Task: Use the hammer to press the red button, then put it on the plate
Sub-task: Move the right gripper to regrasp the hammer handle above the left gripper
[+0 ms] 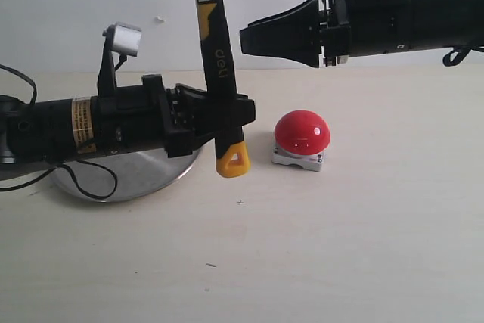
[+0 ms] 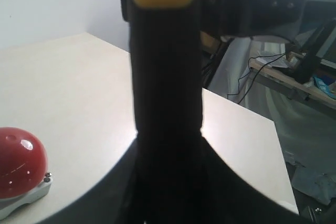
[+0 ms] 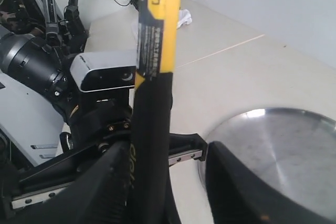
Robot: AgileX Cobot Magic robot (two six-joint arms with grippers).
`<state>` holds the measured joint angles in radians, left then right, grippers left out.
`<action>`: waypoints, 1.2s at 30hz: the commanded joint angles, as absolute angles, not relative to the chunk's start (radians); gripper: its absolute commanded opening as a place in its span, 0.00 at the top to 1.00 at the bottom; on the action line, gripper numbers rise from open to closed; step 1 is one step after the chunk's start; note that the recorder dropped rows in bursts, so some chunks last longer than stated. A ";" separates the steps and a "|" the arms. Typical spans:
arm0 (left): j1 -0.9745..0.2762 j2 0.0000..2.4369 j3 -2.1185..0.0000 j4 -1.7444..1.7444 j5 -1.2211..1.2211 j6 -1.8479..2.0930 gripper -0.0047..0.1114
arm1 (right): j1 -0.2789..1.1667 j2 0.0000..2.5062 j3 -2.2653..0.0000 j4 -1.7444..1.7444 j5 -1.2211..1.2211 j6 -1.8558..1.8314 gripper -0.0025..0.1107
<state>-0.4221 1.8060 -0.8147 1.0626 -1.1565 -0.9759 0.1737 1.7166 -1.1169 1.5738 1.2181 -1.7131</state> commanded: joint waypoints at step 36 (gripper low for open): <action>-0.421 1.787 -0.818 1.166 -1.221 -0.968 0.96 | 0.266 1.749 -1.124 1.635 1.221 -1.785 0.57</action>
<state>-0.4221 1.8060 -0.8147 1.1888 -1.1688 -0.9802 0.2626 1.7491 -1.1169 1.6074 1.2173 -1.7761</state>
